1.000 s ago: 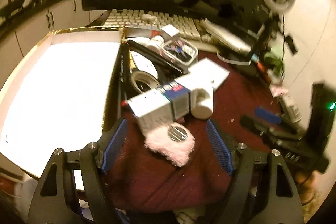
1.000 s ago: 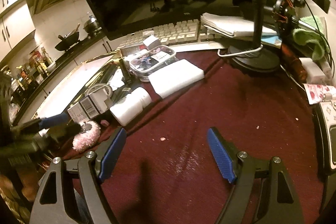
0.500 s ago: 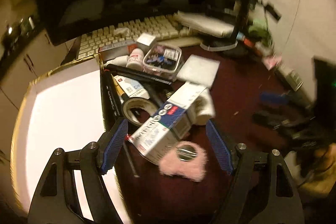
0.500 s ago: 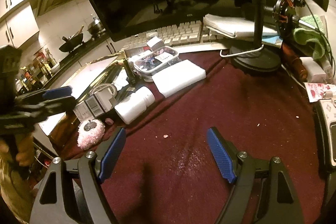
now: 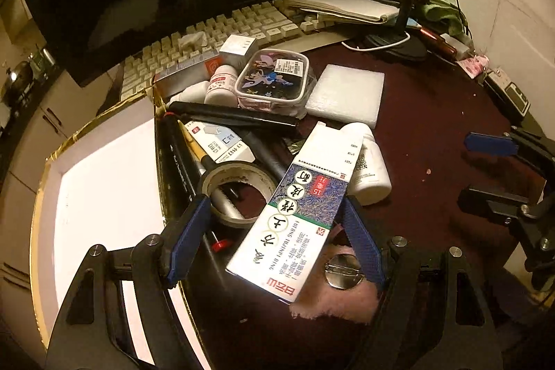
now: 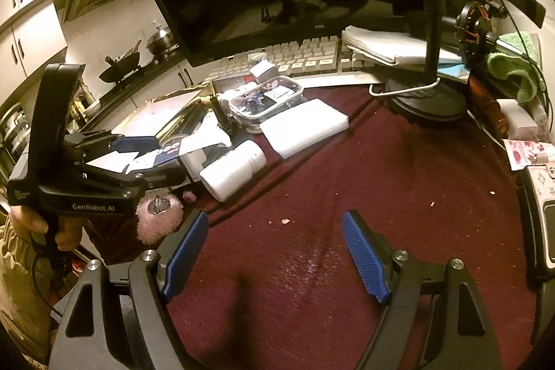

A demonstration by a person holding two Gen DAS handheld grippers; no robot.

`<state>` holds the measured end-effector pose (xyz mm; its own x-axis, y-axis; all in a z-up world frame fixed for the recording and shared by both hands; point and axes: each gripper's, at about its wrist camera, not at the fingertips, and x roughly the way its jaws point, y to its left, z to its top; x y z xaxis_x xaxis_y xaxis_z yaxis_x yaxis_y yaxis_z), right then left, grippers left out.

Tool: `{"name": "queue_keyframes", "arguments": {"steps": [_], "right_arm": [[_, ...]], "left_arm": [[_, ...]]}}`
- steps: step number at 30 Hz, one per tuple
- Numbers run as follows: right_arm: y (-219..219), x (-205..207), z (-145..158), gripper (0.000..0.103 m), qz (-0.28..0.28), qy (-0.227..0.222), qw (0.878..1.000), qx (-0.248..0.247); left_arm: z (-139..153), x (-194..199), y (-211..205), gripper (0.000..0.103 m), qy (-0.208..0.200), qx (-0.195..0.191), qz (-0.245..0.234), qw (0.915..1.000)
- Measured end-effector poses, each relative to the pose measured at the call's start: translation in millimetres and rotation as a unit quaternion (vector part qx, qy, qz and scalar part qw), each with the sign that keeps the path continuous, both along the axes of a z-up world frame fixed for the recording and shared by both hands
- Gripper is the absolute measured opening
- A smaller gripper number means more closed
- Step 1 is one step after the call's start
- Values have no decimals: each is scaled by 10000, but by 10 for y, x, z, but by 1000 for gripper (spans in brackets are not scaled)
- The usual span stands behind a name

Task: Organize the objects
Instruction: 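Grasp the white-and-blue medicine box with the left gripper, then lift the medicine box with the left gripper while the right gripper grasps the white pill bottle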

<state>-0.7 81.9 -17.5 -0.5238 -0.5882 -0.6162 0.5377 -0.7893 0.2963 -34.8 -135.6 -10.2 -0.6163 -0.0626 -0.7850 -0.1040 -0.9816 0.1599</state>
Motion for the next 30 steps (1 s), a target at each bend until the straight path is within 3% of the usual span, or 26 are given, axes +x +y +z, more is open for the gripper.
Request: {"name": "queue_keyframes", "arguments": {"steps": [3, 5, 10, 19, 22, 26, 30], "right_arm": [[-62, -27, -33, 80, 54, -48, 10000, 46], [-90, -30, -43, 80, 87, -47, 9999, 89], [-106, -49, -57, 80, 72, -53, 9999, 94], [-120, -99, -111, 80, 26, -133, 9999, 103], [-140, -103, -131, 80, 34, -148, 9998, 116], [-160, -117, -138, 80, 0, -168, 9998, 138], [-159, -140, -125, 80, -62, -186, 9998, 107]], "left_arm": [[7, 8, 16, 74, 50, 74, 42, 10000], [6, 6, 40, 64, 34, 153, 26, 9999], [-14, 30, 148, 57, 70, 42, 19, 10000], [23, 95, 147, 46, 290, 203, 449, 9984], [60, 126, 120, 40, 390, 436, 534, 9969], [93, 236, 48, 33, 470, 1061, 635, 9912], [84, 267, 27, 33, 508, 1102, 738, 9899]]}}
